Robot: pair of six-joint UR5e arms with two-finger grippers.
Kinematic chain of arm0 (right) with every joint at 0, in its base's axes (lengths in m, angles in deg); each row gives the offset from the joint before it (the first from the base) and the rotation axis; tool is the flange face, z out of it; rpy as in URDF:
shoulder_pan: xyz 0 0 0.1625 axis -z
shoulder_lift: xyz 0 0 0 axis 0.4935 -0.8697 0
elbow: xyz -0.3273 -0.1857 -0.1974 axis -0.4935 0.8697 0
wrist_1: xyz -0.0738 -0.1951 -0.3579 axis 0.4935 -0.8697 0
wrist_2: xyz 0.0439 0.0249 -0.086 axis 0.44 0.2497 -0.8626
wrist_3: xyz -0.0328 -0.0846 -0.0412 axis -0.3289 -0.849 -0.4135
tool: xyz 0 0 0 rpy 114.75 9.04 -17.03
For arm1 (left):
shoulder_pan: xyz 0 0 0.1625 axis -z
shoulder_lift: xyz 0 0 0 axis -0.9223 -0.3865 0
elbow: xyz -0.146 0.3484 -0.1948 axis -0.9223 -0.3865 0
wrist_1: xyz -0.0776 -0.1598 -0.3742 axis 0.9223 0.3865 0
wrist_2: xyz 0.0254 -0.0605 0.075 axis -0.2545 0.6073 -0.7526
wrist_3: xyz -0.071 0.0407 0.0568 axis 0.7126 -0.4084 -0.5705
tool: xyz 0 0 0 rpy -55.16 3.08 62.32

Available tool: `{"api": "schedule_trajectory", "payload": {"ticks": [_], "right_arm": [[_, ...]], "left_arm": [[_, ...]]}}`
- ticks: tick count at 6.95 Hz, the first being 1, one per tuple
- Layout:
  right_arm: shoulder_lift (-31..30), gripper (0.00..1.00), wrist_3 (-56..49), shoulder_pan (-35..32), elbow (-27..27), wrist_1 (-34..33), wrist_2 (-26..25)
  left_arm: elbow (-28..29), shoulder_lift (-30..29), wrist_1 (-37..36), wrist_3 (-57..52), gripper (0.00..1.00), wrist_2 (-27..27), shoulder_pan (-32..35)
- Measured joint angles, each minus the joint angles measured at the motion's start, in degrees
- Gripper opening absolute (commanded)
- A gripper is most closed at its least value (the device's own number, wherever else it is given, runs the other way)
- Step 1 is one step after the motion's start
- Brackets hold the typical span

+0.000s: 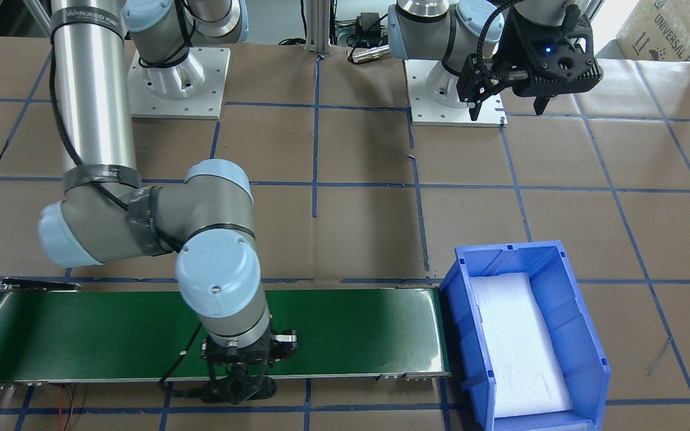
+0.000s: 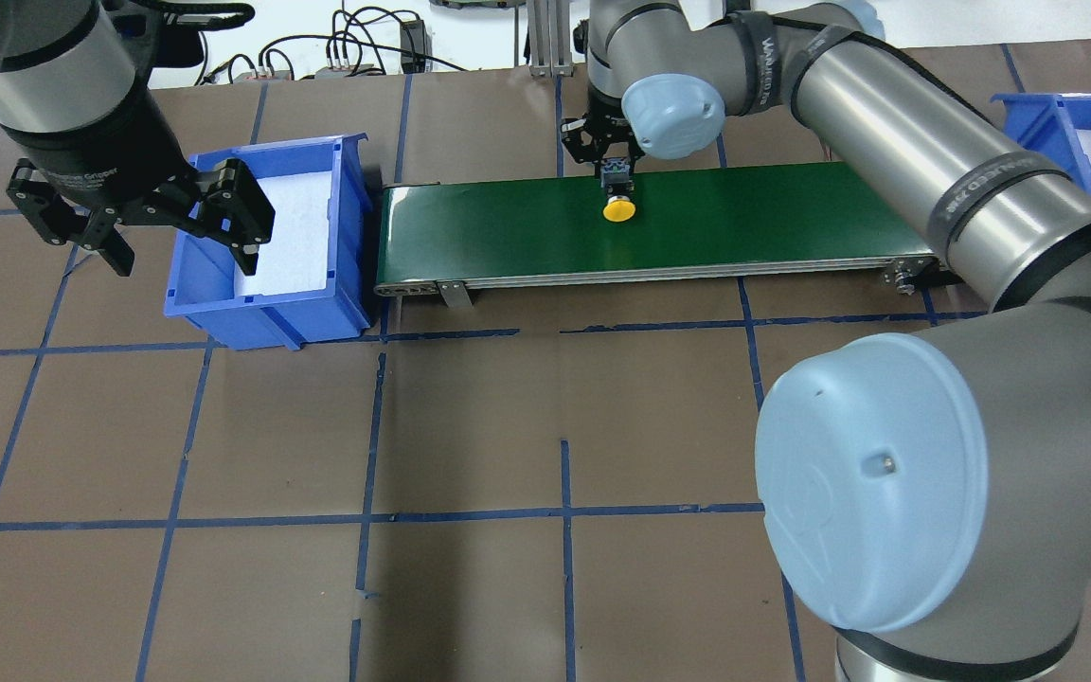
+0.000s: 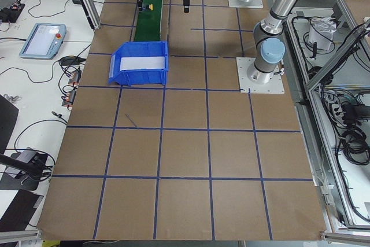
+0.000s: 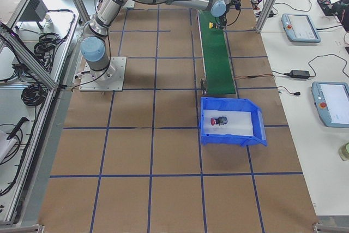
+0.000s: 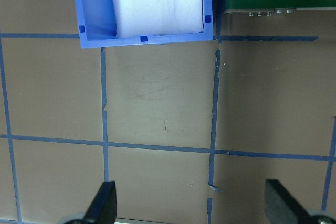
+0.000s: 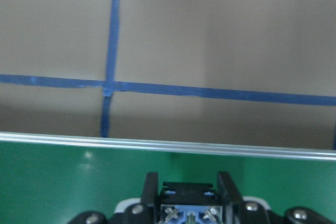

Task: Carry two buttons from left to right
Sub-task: 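Carry the yellow switch with the right gripper into the far bin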

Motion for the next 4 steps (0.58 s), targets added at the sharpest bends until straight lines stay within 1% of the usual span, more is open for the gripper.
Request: {"api": "schedule_trajectory", "payload": {"ticks": [2, 4], "right_arm": [[-3.1, 0.08, -14.1, 8.9, -1.3, 4.9, 0.1], [-5.0, 0.08, -28.1, 18.9, -1.7, 8.1, -0.1]], "left_arm": [[0.8, -1.5, -0.4, 0.5, 1.00, 0.6, 0.1], [1.2, -2.5, -0.5, 0.8, 1.00, 1.9, 0.1]]}}
